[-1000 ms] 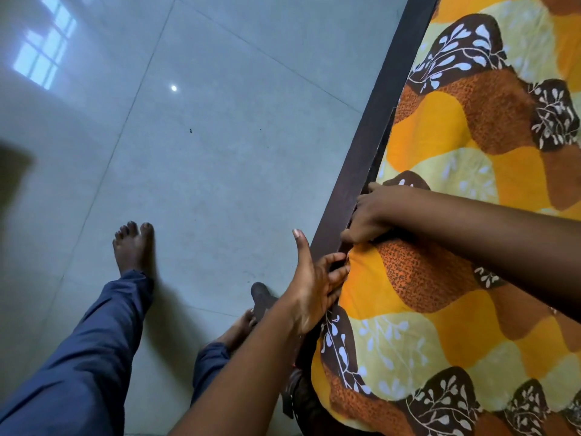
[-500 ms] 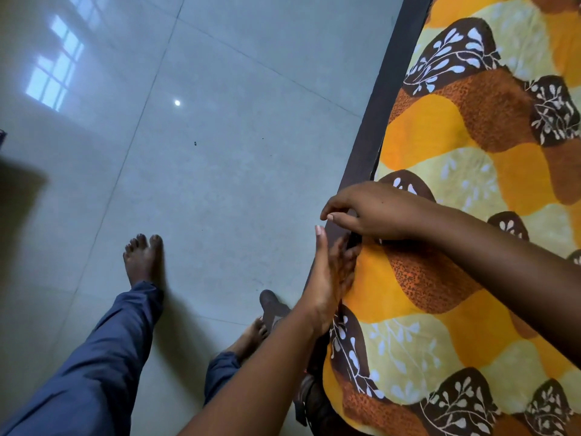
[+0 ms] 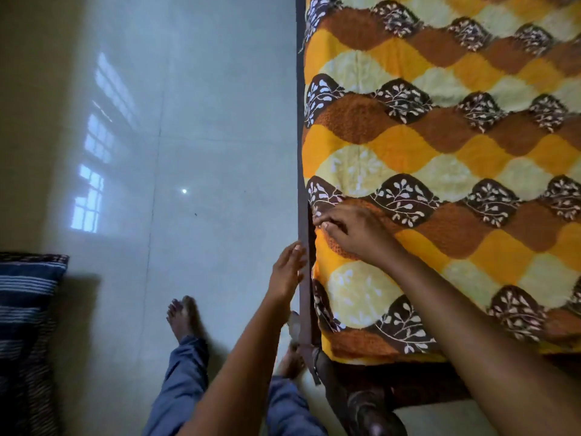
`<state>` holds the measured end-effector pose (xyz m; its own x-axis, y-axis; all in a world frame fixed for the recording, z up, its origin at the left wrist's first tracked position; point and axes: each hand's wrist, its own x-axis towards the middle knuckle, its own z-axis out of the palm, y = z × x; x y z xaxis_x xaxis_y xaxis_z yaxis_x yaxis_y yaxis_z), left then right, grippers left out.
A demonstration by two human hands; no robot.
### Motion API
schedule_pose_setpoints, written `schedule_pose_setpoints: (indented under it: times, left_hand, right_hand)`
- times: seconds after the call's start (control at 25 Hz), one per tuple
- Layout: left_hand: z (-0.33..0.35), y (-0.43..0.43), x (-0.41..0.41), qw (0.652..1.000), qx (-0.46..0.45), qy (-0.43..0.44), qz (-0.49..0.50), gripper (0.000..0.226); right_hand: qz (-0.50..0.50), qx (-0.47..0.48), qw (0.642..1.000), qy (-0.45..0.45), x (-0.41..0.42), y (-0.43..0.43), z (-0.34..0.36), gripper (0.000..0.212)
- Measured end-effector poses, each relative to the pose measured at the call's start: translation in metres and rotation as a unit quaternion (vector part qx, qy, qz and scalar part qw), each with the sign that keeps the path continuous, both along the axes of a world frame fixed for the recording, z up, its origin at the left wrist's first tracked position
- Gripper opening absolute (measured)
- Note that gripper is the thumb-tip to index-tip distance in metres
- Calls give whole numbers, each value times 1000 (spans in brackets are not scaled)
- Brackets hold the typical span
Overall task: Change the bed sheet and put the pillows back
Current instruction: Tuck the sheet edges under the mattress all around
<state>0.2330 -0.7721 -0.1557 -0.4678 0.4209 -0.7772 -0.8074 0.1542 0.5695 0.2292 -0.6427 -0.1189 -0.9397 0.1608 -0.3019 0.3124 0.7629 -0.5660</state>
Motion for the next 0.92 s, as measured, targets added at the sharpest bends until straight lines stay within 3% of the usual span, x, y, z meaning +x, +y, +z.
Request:
schedule_pose_setpoints:
  times: [0.16,0.28,0.48,0.64,0.76,0.92]
  left_hand:
    - [43,-52,22,990,-95,80,-61,24]
    - [87,-44,37,982,-91,123,-109,16]
    - [129,-30,63,935,-64,185,-295,32]
    - [140,1,82,876,-30,244,-416,31]
    - [152,32,115,858,28,246,-449,25]
    - [163,86,163,815,32,261,-517,40]
  right_hand:
    - [-143,-69,985,-63,84,-9,42,21]
    - [-240,-113,962,-71,134,-9,69,23]
    - [-352,-169,914,-111,211,3,112,30]
    - [-471,-173,862,-75,273,6,134,33]
    - [-564,-153,811,-26,326,10,140,34]
    - [-647,-170,742,39,384,32,137,35]
